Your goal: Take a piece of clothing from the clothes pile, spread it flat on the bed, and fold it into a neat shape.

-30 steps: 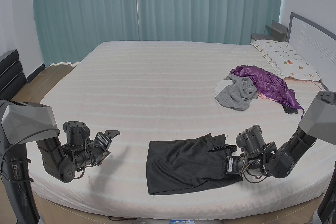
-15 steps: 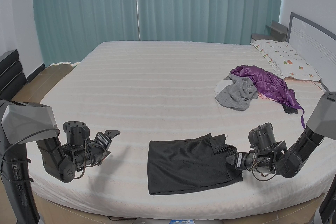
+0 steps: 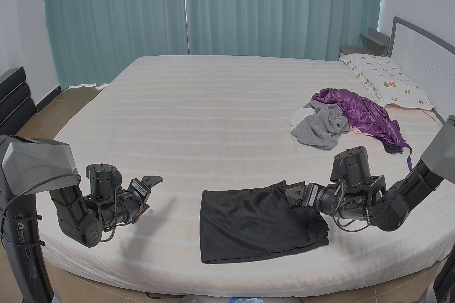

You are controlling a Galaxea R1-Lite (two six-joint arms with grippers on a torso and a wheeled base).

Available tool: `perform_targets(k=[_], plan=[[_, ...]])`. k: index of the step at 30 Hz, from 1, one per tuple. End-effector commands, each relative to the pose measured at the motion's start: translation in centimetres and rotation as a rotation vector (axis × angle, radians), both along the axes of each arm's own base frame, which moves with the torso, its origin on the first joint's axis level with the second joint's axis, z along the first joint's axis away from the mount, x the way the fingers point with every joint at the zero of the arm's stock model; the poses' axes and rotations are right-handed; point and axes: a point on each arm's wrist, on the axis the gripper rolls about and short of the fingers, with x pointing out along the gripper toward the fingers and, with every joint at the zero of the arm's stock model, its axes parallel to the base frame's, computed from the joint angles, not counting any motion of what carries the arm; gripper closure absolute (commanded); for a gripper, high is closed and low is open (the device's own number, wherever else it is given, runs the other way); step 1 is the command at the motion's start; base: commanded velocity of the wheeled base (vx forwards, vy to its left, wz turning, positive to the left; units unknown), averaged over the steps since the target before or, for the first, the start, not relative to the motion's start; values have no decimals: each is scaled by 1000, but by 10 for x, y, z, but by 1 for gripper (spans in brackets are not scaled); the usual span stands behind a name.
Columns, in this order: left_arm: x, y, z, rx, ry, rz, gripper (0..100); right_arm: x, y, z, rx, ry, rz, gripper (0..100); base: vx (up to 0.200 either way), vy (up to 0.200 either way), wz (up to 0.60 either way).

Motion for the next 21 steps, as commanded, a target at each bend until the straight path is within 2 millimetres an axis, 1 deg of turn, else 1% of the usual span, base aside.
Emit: perform_targets(k=[1,2,4,5,6,8,10,12,16,18,21], plan=[[0,0,-1,0,3,0,0,14,19,-19,36,46,22,0,0,0,0],[0,0,-1,0,3,0,0,15,19,-19,38,46,23,0,0,0,0],[0,0,-1,0,3,0,0,22,24,-28,41,63,29,0,0,0,0],[0,0,-1,0,3,0,0,22,24,-28,41,63,29,0,0,0,0],[0,0,-1,0,3,0,0,25,28,-35,42,76,37,0,0,0,0],[-1,0,-1,0,5,0,0,28,32,-40,44,85,43,0,0,0,0],[0,0,-1,0,3,0,0,30,34,-41,47,83,44,0,0,0,0],[0,0,-1,1,3,-2,0,35,37,-45,48,83,43,0,0,0,0],[0,0,-1,2,4,0,0,38,40,-54,35,108,42,0,0,0,0],[0,0,-1,2,4,0,0,39,40,-55,33,112,42,0,0,0,0],[0,0,-1,2,4,-2,0,53,38,-51,50,81,17,0,0,0,0]])
